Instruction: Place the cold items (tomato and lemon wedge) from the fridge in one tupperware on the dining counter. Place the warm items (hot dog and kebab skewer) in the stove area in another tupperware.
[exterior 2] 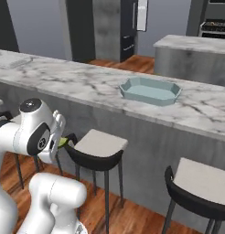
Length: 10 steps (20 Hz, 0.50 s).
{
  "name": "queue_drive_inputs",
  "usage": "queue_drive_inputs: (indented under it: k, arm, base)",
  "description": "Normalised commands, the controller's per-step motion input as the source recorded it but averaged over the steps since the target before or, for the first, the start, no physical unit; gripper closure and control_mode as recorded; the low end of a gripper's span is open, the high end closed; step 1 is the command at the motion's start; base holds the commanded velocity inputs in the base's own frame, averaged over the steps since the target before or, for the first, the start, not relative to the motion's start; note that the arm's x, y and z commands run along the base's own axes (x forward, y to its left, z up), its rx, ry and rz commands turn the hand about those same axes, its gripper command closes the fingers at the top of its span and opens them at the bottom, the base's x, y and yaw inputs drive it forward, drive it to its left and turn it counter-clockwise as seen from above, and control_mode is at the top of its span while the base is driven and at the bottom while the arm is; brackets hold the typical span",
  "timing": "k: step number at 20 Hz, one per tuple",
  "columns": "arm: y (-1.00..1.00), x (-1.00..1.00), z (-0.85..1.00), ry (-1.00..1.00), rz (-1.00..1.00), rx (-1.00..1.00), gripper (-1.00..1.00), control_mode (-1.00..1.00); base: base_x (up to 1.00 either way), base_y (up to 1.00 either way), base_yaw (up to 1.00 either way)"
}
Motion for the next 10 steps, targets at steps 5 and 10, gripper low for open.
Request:
queue_drive_inputs:
  k: [5,10]
  arm:
    - [0.0,0.0,0.0,0.0,0.0,0.0,1.0,1.0]
    - [0.0,0.0,0.0,0.0,0.0,0.0,1.0,1.0]
  base:
    - [0.0,1.0,-0.25]
    - [0.11,1.0,-0.22]
